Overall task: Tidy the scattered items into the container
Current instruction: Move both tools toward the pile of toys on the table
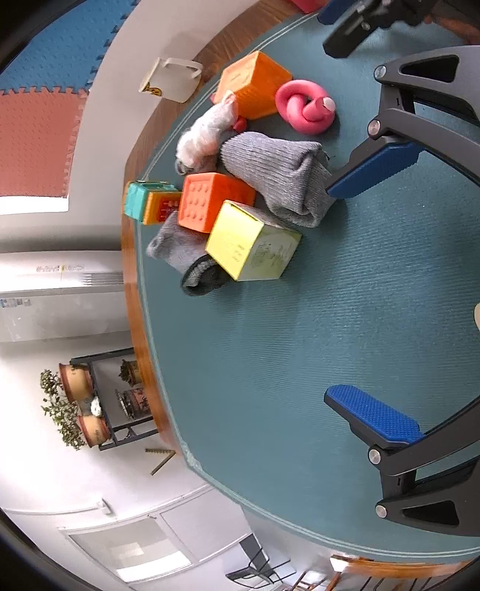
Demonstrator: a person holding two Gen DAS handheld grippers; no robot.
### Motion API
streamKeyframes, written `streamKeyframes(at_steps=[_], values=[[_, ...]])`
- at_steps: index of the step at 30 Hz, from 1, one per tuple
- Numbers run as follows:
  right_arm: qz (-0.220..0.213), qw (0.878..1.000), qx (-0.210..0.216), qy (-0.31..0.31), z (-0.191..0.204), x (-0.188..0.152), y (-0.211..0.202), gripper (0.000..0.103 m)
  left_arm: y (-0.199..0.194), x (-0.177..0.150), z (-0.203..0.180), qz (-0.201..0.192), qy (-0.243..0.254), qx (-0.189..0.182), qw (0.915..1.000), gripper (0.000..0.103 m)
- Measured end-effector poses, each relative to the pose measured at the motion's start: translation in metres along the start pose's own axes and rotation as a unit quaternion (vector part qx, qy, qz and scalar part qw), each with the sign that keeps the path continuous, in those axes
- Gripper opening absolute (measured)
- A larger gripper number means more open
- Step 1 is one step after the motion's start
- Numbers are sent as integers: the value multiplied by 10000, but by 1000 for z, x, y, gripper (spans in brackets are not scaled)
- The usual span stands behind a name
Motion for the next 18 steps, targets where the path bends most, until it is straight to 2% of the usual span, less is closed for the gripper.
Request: streamKeyframes(at_steps=[6, 10, 13, 18], values=[[66, 9997, 202, 77, -1, 1, 2, 103, -2, -3, -3, 86, 98, -30, 9999, 102], [110, 9993, 337, 128, -1, 1, 4, 103, -6, -14, 16, -62, -35, -176, 9998, 102], [144, 9988, 438, 166, -1, 1, 5, 103, -7, -6, 4, -62, 112, -16, 9999, 102], [199, 9977, 606, 230, -2, 2, 7, 103, -7, -4, 2, -151, 92, 14, 9998, 102]])
Point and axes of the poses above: each gripper's, at about its wrist camera, not at the fingertips, and y roughly the way its jaws point, z to its left, x to its top, the point moved 1 cm from there along y, roughly the way its jaws point, and after that the axes turned 3 degrees about y, right-handed, at the moved point
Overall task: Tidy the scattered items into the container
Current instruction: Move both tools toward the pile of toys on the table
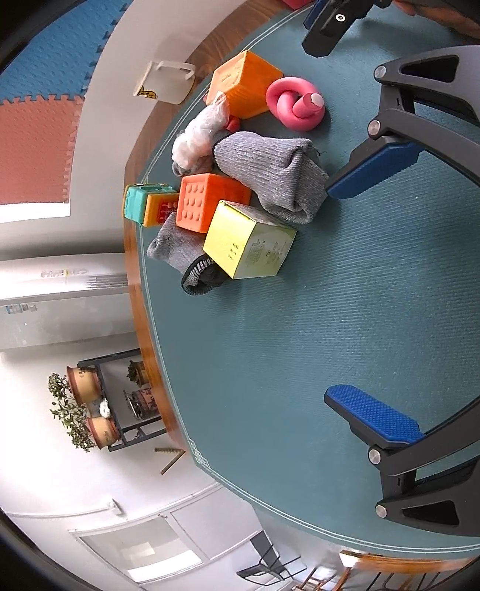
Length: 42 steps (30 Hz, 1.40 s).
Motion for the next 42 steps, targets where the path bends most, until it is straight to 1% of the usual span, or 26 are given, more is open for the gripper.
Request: streamKeyframes(at_steps=[5, 13, 17, 20, 26, 35, 40, 42], values=[[19, 9998, 170, 56, 0, 0, 0, 103, -4, 2, 0, -102, -2, 3, 9999, 102], [-125, 9971, 471, 577, -13, 0, -2, 103, -2, 3, -1, -166, -35, 2, 9999, 102], [-212, 9960, 494, 715, -18, 1, -3, 103, -1, 5, 2, -161, -91, -42, 9998, 102], [-252, 9964, 491, 650, -16, 2, -4, 103, 0, 7, 7, -123, -200, -195, 9995, 102], [-251, 9976, 457, 451, -12, 3, -4, 103, 10, 9, 17, 42, -397, -359, 9986, 102], [-284, 9982, 453, 252, -6, 4, -3, 103, 13, 10, 37, -48, -670, -372, 9970, 102], [-287, 9983, 434, 255, -5, 5, -2, 103, 18, 9, 41, 11, -707, -373, 9968, 102], [-323, 9979, 468, 303, -6, 4, -5, 103, 21, 8, 41, 55, -732, -437, 9963, 102]])
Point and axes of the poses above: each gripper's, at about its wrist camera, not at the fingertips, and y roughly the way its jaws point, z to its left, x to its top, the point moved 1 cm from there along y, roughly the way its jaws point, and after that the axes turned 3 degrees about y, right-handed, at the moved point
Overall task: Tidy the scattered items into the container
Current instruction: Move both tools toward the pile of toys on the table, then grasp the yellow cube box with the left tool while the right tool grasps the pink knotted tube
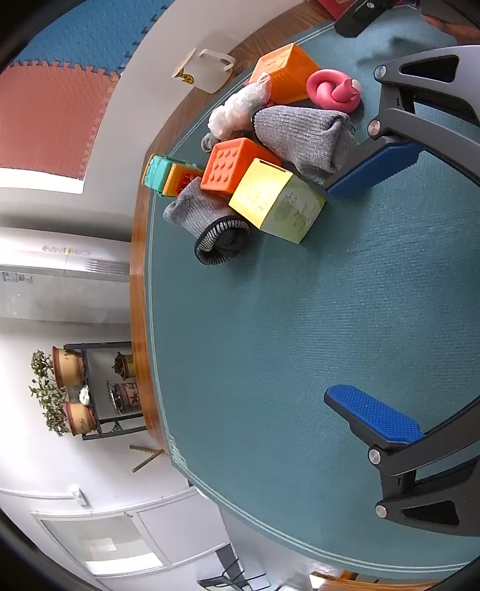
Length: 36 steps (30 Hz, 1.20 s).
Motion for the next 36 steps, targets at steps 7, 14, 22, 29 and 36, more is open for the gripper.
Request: streamKeyframes(at_steps=[7, 14, 22, 29, 36], values=[[-50, 9996, 42, 278, -7, -1, -7, 103, 1, 0, -9, -136, 61, -287, 9995, 102], [15, 9986, 91, 526, -13, -1, -7, 103, 11, 14, -35, -334, 627, -366, 9968, 102], [-240, 9995, -24, 182, -1, 0, -16, 103, 36, 35, -53, -185, 1498, -475, 9874, 92], [-231, 9993, -213, -200, 11, -4, -12, 102, 58, 34, -44, 152, 1240, -1008, 9870, 62], [-263, 9974, -361, -559, 18, -8, -11, 93, 47, 27, -36, 95, 1115, -1314, 9850, 47]])
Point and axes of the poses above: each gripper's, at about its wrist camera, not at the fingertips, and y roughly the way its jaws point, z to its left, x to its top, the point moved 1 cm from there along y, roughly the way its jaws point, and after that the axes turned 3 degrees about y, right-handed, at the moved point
